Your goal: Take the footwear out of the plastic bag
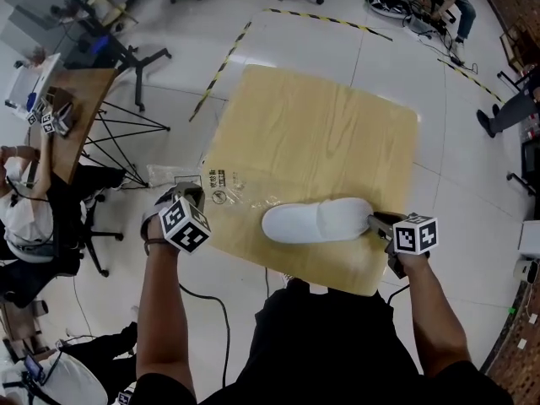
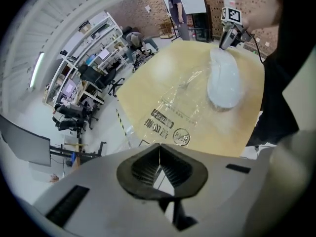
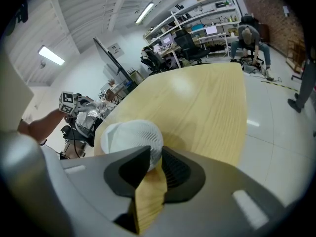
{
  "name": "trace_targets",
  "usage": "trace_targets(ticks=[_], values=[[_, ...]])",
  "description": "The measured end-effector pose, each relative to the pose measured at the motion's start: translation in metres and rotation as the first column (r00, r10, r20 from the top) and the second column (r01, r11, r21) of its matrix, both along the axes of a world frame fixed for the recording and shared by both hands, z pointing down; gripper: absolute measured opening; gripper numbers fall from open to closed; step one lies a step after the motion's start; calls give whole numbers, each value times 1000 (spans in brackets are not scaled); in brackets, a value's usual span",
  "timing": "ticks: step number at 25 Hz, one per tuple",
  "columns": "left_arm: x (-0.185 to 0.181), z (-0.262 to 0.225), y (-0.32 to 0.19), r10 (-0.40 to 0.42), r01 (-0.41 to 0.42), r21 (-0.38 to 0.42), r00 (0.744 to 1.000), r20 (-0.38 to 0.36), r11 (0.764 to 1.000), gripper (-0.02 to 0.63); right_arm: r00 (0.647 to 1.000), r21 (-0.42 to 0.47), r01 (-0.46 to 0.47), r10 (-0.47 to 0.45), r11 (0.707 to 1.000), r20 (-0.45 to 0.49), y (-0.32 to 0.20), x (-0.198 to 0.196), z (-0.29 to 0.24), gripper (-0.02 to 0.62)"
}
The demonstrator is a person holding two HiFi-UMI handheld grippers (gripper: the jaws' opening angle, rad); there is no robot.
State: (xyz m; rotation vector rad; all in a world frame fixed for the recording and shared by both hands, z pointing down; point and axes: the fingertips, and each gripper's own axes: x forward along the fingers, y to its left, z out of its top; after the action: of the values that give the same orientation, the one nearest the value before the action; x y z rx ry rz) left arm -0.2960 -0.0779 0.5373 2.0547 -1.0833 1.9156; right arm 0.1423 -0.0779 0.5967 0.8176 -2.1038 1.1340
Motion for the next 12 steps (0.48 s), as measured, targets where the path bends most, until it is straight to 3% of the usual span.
trace_targets(ticks=[12], values=[[71,-53,-93,91,-89,112,996,-8,990,8,999,0,-18,18,1000,28,2,0,-2,75]])
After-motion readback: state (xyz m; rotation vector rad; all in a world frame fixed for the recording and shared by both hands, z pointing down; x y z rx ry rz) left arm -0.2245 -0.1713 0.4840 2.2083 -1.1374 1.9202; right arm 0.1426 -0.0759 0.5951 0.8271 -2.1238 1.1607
